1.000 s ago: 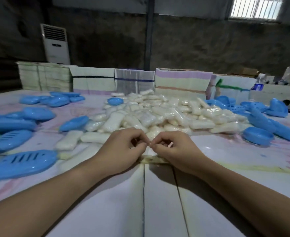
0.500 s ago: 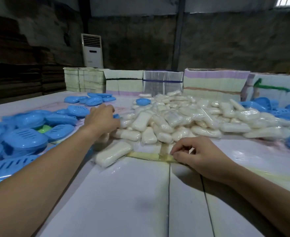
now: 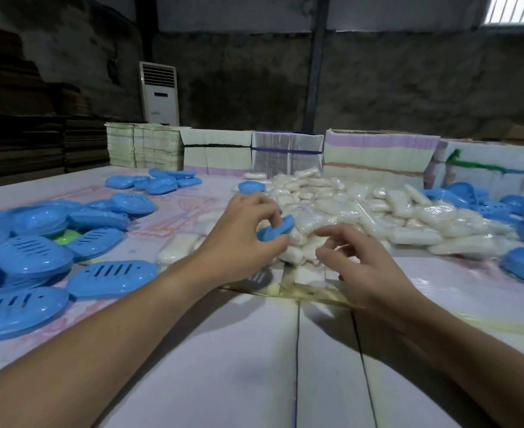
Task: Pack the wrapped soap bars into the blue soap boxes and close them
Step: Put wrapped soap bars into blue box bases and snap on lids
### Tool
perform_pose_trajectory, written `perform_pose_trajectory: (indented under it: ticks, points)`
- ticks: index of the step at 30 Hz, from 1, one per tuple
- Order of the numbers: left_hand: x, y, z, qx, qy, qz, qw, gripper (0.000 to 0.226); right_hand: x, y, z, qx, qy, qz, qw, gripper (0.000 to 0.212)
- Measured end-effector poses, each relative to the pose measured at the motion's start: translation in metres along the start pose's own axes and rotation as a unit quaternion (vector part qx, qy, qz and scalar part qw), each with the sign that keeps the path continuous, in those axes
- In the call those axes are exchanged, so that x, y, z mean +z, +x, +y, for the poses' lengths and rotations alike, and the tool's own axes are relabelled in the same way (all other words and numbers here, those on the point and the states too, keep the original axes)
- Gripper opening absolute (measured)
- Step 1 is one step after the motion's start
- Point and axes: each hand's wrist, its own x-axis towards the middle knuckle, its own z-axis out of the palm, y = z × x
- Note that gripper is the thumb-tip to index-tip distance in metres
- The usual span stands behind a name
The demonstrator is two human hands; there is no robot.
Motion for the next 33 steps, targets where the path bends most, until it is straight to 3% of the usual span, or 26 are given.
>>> perform_pose_trajectory:
  ticks: [4,6,8,11,14,19,21,25,28,33]
  points:
    - [0.018,-0.012,0.013,0.055,-0.065,-0.146,0.986,0.019,-0.004,0.001,0.003,0.029,-0.022,0.006,0.999,0.027]
    - [0.018,-0.014,0.012,0.066,-0.094,-0.161,0.98,0.01,-0.005,-0.001,0.005,0.018,-0.095,-0.048,0.994,0.027]
    - [0.013,-0.012,0.009,0.047,-0.114,-0.146,0.982,0.018,-0.004,-0.001,0.003,-0.003,-0.154,-0.099,0.983,0.027]
    - [0.005,-0.008,0.0,0.03,-0.065,-0.186,0.98,0.025,-0.005,-0.001,0.002,-0.004,-0.168,-0.097,0.981,0.035]
    - [0.006,-0.011,-0.004,0.042,-0.009,-0.247,0.968,0.016,-0.007,0.0,0.004,0.011,-0.168,-0.083,0.982,0.036]
    - [0.009,-0.01,-0.004,0.035,-0.039,-0.214,0.975,0.026,-0.009,0.0,0.004,0.008,-0.173,-0.087,0.981,0.036]
    - [0.01,-0.008,-0.006,0.037,-0.042,-0.166,0.985,0.015,-0.009,-0.001,0.004,0.006,-0.178,-0.09,0.98,0.036]
    - [0.002,-0.001,-0.016,-0.019,0.069,-0.082,0.994,0.003,-0.01,-0.001,0.003,-0.002,-0.182,-0.096,0.979,0.037]
    - [-0.012,-0.001,-0.027,-0.111,0.185,-0.169,0.962,0.017,-0.01,-0.002,0.003,-0.005,-0.185,-0.103,0.977,0.033]
    - [-0.016,-0.002,-0.025,-0.14,0.243,-0.234,0.931,0.028,-0.011,-0.002,0.003,-0.007,-0.191,-0.114,0.975,0.029]
